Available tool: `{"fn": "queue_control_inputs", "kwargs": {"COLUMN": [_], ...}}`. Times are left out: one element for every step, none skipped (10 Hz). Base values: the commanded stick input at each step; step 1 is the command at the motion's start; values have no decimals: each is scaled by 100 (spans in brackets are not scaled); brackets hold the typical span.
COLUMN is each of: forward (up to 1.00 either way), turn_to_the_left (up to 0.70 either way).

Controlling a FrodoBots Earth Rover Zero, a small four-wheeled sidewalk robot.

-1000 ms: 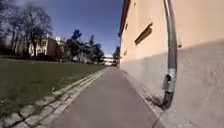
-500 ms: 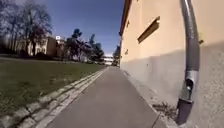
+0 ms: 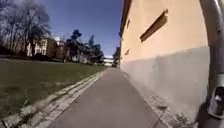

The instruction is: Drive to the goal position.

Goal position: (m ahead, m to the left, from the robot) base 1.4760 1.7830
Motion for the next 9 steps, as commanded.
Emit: {"fn": "queue_control_inputs", "kwargs": {"forward": [85, 85, 85, 85, 85, 85, 85, 85, 85], "turn_to_the_left": [0, 0, 0, 0, 0, 0, 0, 0, 0]}}
